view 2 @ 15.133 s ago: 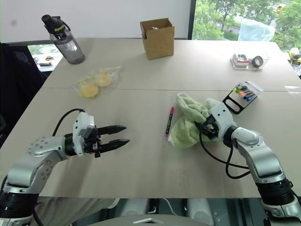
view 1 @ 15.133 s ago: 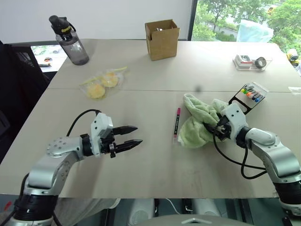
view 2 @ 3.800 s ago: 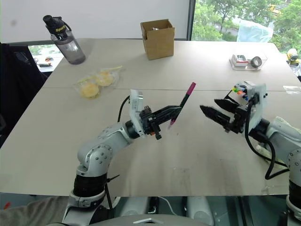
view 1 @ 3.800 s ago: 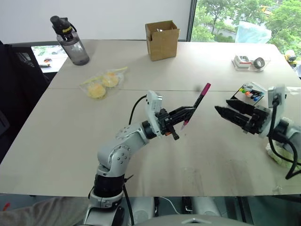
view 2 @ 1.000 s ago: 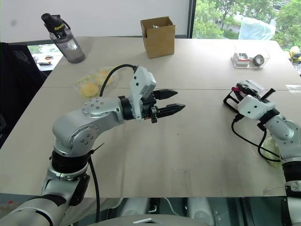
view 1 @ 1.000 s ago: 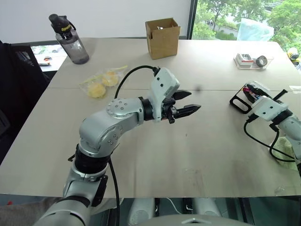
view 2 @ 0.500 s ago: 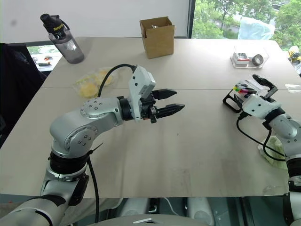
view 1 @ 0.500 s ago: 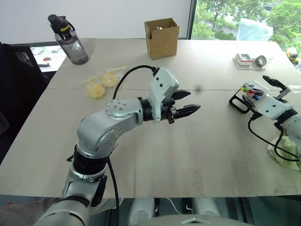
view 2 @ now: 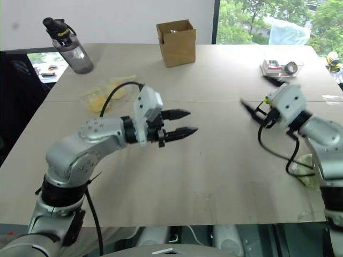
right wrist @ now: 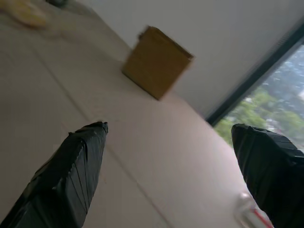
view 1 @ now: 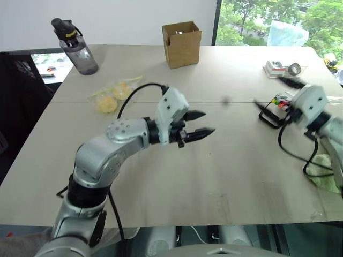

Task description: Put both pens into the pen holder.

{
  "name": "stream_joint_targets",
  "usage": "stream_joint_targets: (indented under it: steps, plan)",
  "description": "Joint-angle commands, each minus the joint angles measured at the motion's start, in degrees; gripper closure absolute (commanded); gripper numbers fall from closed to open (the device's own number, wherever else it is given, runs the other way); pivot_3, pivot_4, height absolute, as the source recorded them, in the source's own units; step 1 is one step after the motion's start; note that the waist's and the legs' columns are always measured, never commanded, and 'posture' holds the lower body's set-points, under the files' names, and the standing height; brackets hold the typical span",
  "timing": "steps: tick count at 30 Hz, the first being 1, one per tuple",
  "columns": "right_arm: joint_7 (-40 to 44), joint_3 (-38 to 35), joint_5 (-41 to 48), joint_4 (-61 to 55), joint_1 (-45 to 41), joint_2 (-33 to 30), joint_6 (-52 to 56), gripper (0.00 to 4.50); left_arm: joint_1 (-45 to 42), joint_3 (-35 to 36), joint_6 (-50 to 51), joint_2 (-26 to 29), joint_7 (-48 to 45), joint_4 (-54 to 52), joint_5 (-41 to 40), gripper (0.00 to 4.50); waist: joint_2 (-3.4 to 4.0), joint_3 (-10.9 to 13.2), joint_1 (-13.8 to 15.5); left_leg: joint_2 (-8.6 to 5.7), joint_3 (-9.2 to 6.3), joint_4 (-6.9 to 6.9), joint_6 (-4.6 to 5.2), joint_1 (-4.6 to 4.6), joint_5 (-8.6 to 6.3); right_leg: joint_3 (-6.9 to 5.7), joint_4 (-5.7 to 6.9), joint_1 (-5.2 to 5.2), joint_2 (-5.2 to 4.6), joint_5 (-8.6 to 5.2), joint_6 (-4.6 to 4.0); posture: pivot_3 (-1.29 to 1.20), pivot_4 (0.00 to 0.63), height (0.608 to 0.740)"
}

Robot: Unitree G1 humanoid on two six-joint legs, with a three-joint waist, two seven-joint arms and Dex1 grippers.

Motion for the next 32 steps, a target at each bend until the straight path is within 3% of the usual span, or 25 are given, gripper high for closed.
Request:
stream_joint_targets:
  steps: [1,4,9,18,24,32]
  plan:
    - [4.35,1.63,5.55,-8.17,7.06,0.79,5.50,0.07,4.47,3.10,-5.21,-0.40,-0.85,-0.88,0.05,1.68,0.01,-0.01,0.48,-0.03,0.01,0.00,0.06,-0.02,-0.04,-0.01,-0.01,-0.01,-0.03,0.00,0.00,0.00,0.150,0.736]
    - [7.37,2.09,5.46,-9.65,14.74,-0.37,7.74,0.07,11.62,4.83,-7.11,-0.98,2.22,0.99,2.26,1.68,0.01,-0.01,0.75,-0.10,0.06,0.02,0.27,-0.01,-0.16,-0.01,-0.09,0.06,-0.12,0.00,0.00,0.00,0.150,0.736]
    - [9.60,-3.25,6.78,-4.32,21.29,0.98,6.52,0.07,22.82,4.51,-16.13,0.66,2.21,3.03,9.92,1.68,-0.02,0.00,0.63,-0.10,0.22,0.03,0.64,0.40,-0.37,0.11,-0.26,0.48,-0.10,0.01,-0.03,0.00,0.150,0.736]
    - [10.55,-9.51,4.10,-0.13,28.24,3.82,0.92,0.07,25.94,5.53,-20.59,-0.69,2.39,4.50,11.71,1.68,0.00,-0.02,0.60,-0.08,0.20,0.02,0.67,0.42,-0.39,0.09,-0.23,0.48,-0.10,0.01,-0.05,0.00,0.150,0.736]
    - [8.90,-11.62,4.57,-4.51,36.71,9.42,-2.45,0.07,33.05,10.25,-19.82,-1.38,3.44,0.58,8.57,1.68,0.01,-0.02,0.66,-0.01,0.18,-0.11,0.65,0.42,-0.39,0.08,-0.25,0.42,-0.09,0.00,-0.04,0.00,0.150,0.736]
    - [9.00,-13.17,3.40,-4.12,41.92,11.17,-4.79,0.07,37.85,11.73,-18.95,-0.27,3.34,-1.56,8.32,1.68,0.02,-0.05,0.82,-0.04,0.22,-0.10,0.67,0.52,-0.41,0.09,-0.25,0.48,-0.22,-0.10,-0.28,0.00,0.150,0.736]
